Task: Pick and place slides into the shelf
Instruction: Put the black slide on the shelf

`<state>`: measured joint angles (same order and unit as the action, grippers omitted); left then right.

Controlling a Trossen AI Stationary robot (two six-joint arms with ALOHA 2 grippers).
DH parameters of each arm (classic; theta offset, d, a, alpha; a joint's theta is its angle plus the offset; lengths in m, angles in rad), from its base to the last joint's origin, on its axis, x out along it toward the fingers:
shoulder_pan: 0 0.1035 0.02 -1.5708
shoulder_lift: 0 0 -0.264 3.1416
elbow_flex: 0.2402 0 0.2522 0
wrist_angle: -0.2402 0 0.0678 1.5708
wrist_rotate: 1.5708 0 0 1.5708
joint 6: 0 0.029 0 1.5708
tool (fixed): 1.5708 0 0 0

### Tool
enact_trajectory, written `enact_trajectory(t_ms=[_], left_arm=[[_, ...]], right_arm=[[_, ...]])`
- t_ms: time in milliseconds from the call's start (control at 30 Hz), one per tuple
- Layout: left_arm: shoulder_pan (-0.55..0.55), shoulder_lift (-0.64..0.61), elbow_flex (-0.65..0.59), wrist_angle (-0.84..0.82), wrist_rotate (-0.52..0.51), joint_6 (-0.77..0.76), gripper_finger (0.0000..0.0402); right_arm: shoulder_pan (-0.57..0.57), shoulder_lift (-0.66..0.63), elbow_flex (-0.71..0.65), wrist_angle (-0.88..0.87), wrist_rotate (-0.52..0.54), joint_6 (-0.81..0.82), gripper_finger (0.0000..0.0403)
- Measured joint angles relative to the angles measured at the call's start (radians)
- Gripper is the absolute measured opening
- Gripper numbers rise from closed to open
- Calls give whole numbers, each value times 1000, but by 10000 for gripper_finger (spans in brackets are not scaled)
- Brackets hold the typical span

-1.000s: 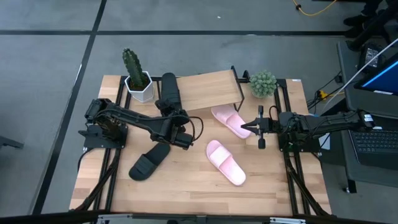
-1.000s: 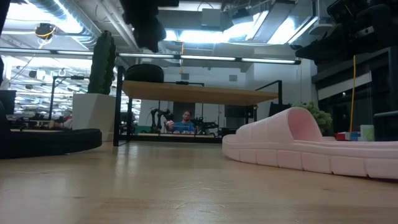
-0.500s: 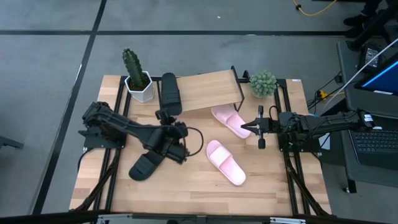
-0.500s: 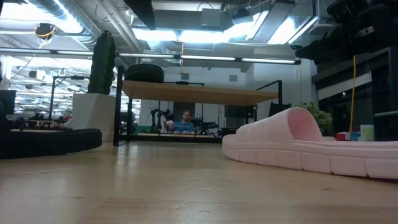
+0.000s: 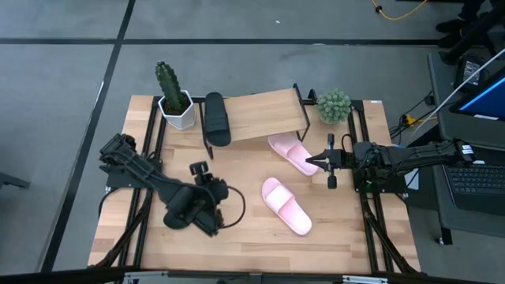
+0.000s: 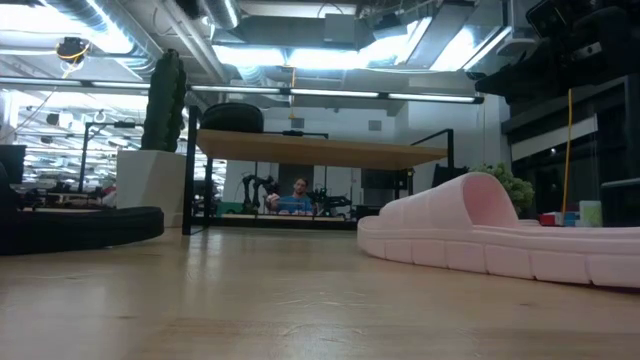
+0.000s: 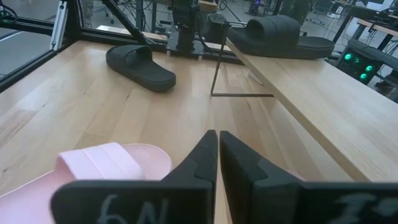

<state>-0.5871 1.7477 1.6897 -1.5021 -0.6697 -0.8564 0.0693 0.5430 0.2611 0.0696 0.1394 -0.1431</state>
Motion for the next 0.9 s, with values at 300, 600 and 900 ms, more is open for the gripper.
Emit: enact_trajectory(t_ms=[300, 600, 900], left_arm=[[-114, 0, -2, 1, 113, -279, 141], [-229, 0, -93, 3, 116, -406, 141], [-309, 0, -186, 2, 305, -421, 141]], right_arm=[[0, 0, 0, 1, 0, -1, 21], [0, 0, 0, 18, 0, -26, 21], [0, 0, 0, 17, 0, -19, 21]])
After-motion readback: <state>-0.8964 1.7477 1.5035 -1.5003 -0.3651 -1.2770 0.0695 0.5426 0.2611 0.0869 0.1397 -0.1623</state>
